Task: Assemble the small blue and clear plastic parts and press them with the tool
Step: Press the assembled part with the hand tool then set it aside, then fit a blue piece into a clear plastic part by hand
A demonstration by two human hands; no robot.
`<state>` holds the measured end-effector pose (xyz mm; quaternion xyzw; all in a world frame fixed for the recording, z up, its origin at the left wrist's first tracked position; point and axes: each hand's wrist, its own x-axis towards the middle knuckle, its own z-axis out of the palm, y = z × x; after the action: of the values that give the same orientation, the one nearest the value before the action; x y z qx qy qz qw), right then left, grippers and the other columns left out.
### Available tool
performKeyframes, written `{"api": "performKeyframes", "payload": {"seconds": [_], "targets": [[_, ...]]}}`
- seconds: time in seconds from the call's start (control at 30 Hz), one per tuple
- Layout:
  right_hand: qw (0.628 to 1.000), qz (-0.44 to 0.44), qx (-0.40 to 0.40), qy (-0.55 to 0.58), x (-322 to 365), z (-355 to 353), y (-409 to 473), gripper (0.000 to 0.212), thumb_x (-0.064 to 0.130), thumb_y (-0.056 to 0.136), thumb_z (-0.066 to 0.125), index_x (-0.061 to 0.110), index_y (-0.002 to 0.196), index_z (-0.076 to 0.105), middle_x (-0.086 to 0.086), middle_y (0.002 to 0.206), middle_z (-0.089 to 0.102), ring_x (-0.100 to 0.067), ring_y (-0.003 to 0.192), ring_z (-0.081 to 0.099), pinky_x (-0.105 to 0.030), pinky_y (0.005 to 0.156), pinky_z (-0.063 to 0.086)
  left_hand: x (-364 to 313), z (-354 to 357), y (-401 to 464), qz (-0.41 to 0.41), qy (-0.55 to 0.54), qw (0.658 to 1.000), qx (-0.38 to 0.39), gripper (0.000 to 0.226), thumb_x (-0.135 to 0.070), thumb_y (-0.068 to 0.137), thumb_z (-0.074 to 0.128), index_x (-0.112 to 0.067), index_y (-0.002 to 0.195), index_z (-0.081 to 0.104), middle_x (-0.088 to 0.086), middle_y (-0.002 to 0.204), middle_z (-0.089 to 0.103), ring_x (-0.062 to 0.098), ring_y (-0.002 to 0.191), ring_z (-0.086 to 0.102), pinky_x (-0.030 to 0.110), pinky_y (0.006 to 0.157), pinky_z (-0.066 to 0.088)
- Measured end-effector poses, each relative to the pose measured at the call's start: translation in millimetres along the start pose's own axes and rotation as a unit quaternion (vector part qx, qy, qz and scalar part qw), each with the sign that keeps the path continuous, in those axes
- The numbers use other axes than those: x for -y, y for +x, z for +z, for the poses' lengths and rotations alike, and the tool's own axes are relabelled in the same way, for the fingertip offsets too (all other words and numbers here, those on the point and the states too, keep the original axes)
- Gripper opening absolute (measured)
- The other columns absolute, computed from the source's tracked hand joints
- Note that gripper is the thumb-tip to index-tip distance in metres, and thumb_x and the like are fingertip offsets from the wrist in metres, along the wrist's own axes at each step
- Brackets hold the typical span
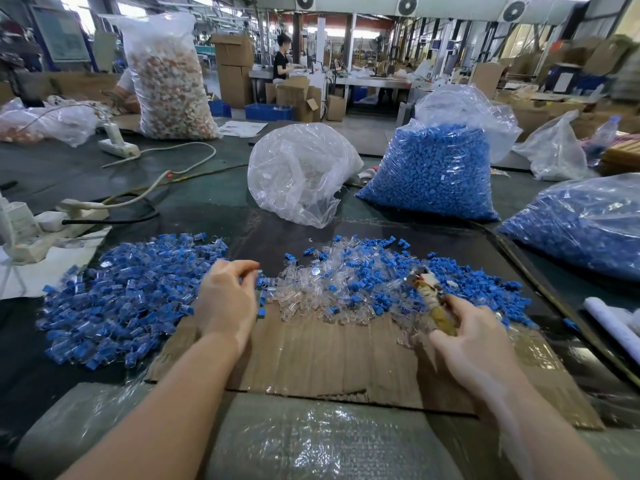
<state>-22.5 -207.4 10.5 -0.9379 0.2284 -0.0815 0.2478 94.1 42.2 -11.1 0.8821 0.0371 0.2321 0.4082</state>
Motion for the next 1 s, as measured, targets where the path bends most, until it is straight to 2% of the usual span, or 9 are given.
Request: {"api": "performKeyframes", "payload": {"seconds": [0.13,0.27,0.4,0.47,0.53,0.63,0.7,0.87,1.0], "targets": [[0.998,0.010,-0.026,-0.051,-13,-4,10,0.063,0.026,0.085,0.062,0.011,0.141,0.037,-0.014,0.124,0.050,-0.028,0.120,0.041,-0.036,0.101,0.032,28,-13,15,0.027,0.138,0.990,0.006,0.020,-0.019,0.092,0.057,-0.015,0.106,0.070,0.006,0.101,0.063,0.025,0.092,0.051,0.039,0.080,0.041],[0.996,0.019,-0.030,-0.086,-22,-4,19,0.064,0.036,0.087,0.061,0.013,0.141,0.037,-0.013,0.126,0.050,-0.027,0.119,0.042,-0.037,0.101,0.034,30,-11,12,0.034,0.197,0.980,0.002,0.022,-0.022,0.090,0.058,-0.019,0.110,0.069,0.005,0.105,0.060,0.027,0.101,0.043,0.040,0.088,0.032],[0.992,0.026,-0.032,-0.119,-26,-2,24,0.063,0.045,0.088,0.057,0.017,0.140,0.037,-0.011,0.123,0.051,-0.026,0.116,0.045,-0.038,0.100,0.038,11,1,0,0.080,0.114,0.990,0.017,0.018,-0.017,0.087,0.063,-0.016,0.104,0.069,0.004,0.105,0.060,0.022,0.102,0.041,0.033,0.087,0.030],[0.988,0.026,-0.038,-0.146,-27,-1,25,0.063,0.050,0.087,0.055,0.019,0.140,0.038,-0.009,0.122,0.050,-0.025,0.116,0.045,-0.038,0.099,0.039,-2,8,-11,0.111,0.044,0.991,0.055,0.014,-0.013,0.086,0.063,-0.015,0.099,0.070,0.001,0.099,0.061,0.014,0.095,0.043,0.023,0.080,0.030],[0.984,0.021,-0.050,-0.170,-26,1,26,0.063,0.052,0.087,0.054,0.020,0.138,0.039,-0.008,0.122,0.050,-0.025,0.116,0.046,-0.037,0.097,0.039,-16,16,-24,0.140,0.003,0.984,0.114,0.015,-0.013,0.087,0.063,-0.015,0.099,0.069,-0.003,0.095,0.060,0.009,0.093,0.046,0.017,0.080,0.033],[0.980,0.010,-0.065,-0.187,-26,3,26,0.063,0.055,0.086,0.054,0.021,0.137,0.040,-0.006,0.122,0.049,-0.023,0.117,0.045,-0.037,0.096,0.040,-33,29,-44,0.176,-0.016,0.963,0.202,0.017,-0.017,0.088,0.060,-0.017,0.103,0.067,-0.007,0.096,0.060,0.006,0.094,0.051,0.018,0.088,0.042],[0.980,0.002,-0.069,-0.187,-26,4,27,0.062,0.055,0.085,0.055,0.021,0.135,0.042,-0.005,0.122,0.050,-0.023,0.116,0.046,-0.037,0.096,0.041,-41,38,-56,0.194,-0.017,0.951,0.242,0.019,-0.019,0.089,0.059,-0.018,0.106,0.066,-0.007,0.100,0.060,0.004,0.095,0.049,0.018,0.090,0.041],[0.981,-0.001,-0.063,-0.183,-30,3,31,0.067,0.057,0.083,0.055,0.025,0.139,0.038,-0.005,0.125,0.051,-0.023,0.118,0.046,-0.038,0.098,0.042,-55,49,-74,0.218,-0.027,0.937,0.271,0.022,-0.023,0.090,0.057,-0.021,0.110,0.064,-0.009,0.104,0.059,0.001,0.096,0.043,0.012,0.087,0.034],[0.981,0.004,-0.049,-0.190,-32,1,34,0.070,0.059,0.083,0.055,0.027,0.142,0.034,-0.004,0.130,0.048,-0.023,0.122,0.044,-0.038,0.099,0.040,-73,54,-93,0.291,-0.039,0.907,0.303,0.024,-0.025,0.091,0.056,-0.021,0.113,0.064,-0.006,0.109,0.058,0.004,0.099,0.041,0.024,0.094,0.041]]}}
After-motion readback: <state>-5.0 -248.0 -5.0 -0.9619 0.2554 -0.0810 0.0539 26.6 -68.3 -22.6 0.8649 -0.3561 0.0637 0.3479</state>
